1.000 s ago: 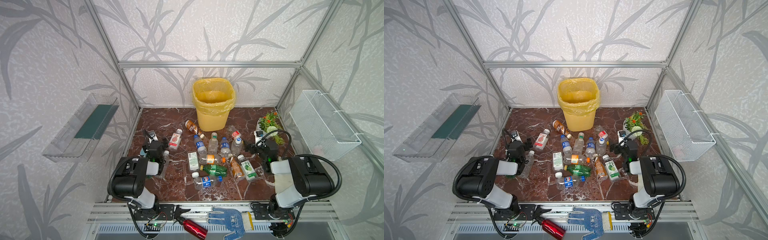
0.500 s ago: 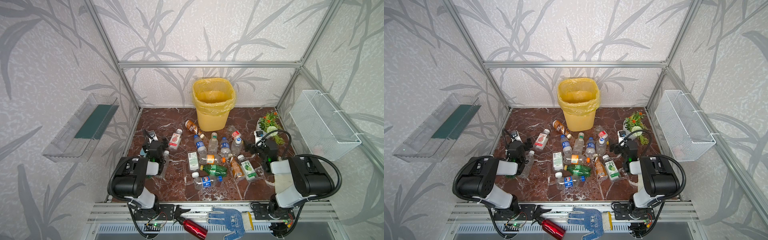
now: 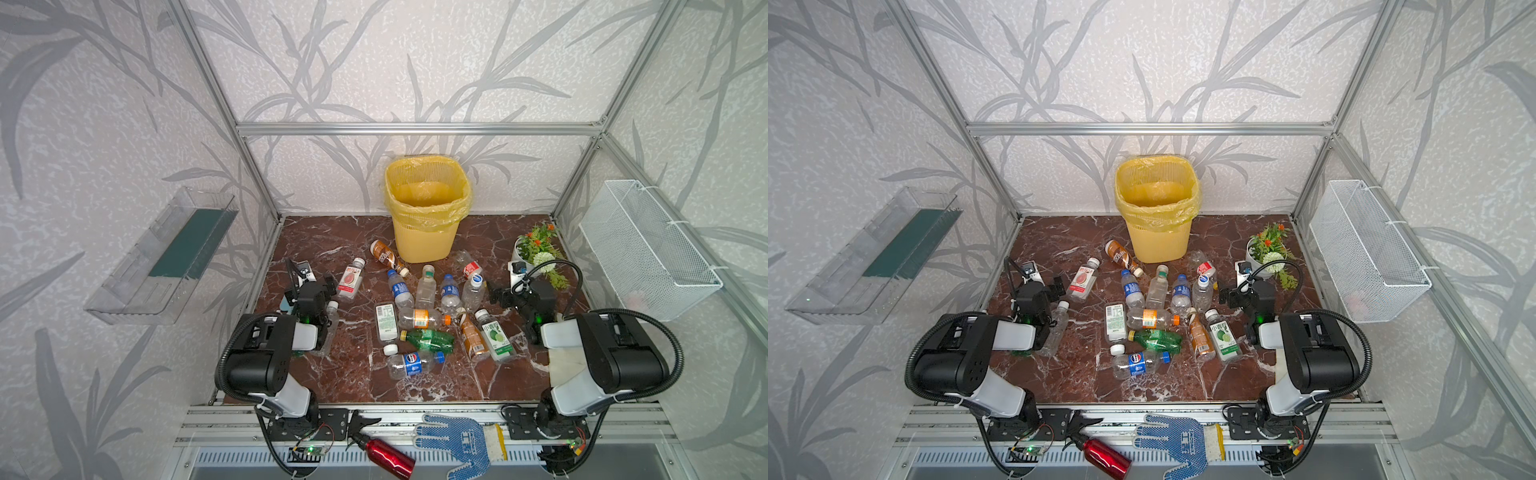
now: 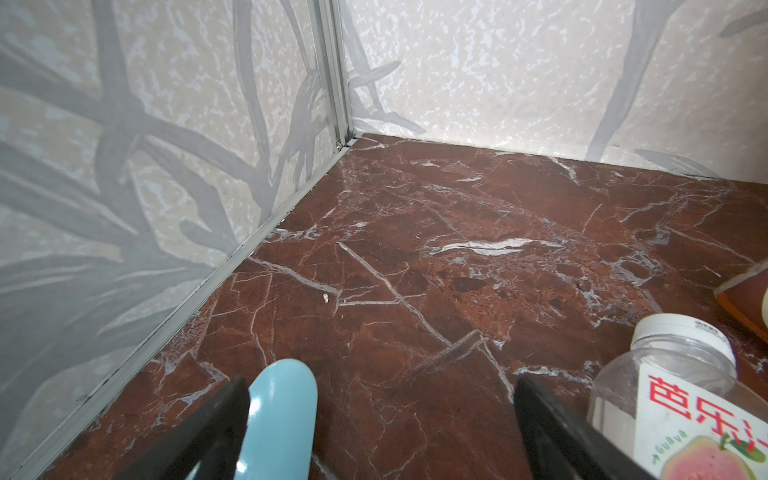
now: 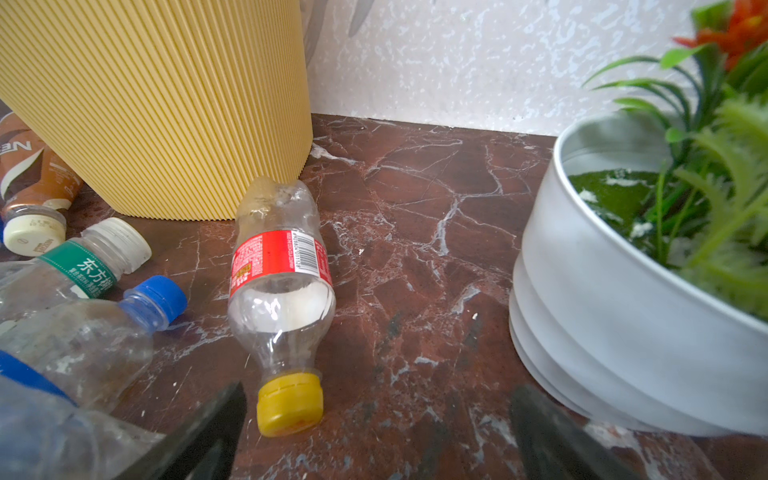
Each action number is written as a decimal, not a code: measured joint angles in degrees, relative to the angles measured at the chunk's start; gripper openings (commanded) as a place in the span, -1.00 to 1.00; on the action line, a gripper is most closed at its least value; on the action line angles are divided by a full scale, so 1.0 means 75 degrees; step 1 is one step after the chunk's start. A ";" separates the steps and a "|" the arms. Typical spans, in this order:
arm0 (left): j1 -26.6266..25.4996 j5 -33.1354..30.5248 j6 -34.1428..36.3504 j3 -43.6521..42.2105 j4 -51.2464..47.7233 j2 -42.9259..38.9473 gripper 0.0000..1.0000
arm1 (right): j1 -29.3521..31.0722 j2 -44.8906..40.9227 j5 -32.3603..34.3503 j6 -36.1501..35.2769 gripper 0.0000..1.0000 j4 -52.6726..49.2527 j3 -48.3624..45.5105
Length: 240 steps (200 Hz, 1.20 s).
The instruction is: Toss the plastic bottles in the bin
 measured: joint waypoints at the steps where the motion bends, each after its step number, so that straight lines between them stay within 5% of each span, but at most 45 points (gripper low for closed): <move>1: 0.0000 0.0000 0.0000 0.0000 0.0000 0.0000 0.99 | 0.0000 0.0000 0.0000 0.0000 0.99 0.0000 0.0000; 48: 0.0000 -0.0012 -0.0015 0.0003 -0.0187 -0.0085 0.98 | 0.0003 -0.0125 0.0353 0.0079 0.95 -0.0219 0.0003; 83: -0.0058 -0.0221 -0.0131 0.0600 -0.2381 -0.1335 0.98 | -0.0026 -0.1961 0.0793 0.0667 0.81 -0.3118 0.0839; 134: -0.0067 -0.0259 -0.0746 0.1862 -0.4651 -0.2935 0.97 | 0.0044 -0.4121 0.0440 0.1938 0.77 -0.5342 0.1265; 240: -0.0067 -0.0405 -0.1786 0.1696 -0.6175 -0.3013 0.97 | 0.2136 -0.5251 0.0455 0.2433 0.72 -0.6913 0.0577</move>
